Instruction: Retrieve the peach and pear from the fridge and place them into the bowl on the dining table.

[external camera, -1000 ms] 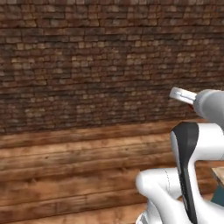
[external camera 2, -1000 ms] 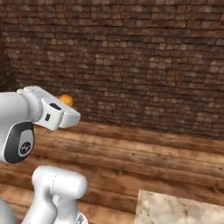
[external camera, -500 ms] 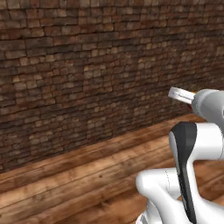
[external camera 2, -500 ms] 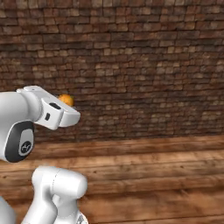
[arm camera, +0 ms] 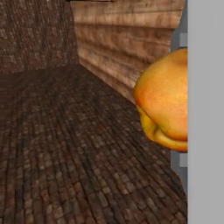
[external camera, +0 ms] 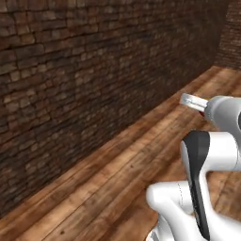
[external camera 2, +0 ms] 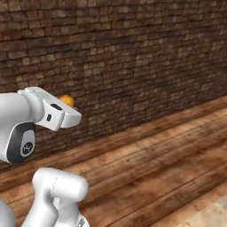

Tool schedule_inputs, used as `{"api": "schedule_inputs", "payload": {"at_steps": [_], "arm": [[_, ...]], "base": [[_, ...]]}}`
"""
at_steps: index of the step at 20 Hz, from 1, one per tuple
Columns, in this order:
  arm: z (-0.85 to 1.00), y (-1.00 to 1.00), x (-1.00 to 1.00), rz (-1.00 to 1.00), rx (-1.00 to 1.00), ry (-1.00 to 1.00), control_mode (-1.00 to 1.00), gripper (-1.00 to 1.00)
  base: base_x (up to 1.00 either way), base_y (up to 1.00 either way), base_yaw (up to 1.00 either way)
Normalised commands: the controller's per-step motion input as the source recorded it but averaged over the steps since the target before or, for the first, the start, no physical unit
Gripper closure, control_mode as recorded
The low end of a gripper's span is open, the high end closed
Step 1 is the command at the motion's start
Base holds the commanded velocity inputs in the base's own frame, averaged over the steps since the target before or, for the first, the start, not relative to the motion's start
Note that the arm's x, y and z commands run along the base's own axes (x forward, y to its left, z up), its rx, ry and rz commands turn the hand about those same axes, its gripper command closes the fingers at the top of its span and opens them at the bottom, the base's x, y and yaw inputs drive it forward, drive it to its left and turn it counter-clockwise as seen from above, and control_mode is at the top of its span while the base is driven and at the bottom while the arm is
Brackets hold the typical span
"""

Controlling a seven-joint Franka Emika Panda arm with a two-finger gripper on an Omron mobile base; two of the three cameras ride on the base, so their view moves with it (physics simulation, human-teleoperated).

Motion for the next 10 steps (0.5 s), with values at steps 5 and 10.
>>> {"api": "schedule_inputs", "payload": {"at_steps": [5,10], "arm": [[0.00,0.00,0.00,0.00,0.00,0.00,1.00,1.00],[0.00,0.00,0.00,0.00,0.00,0.00,1.00,1.00]], "base": [[0.12,-0.40,-0.80],[0.21,-0.42,-0.74]]}}
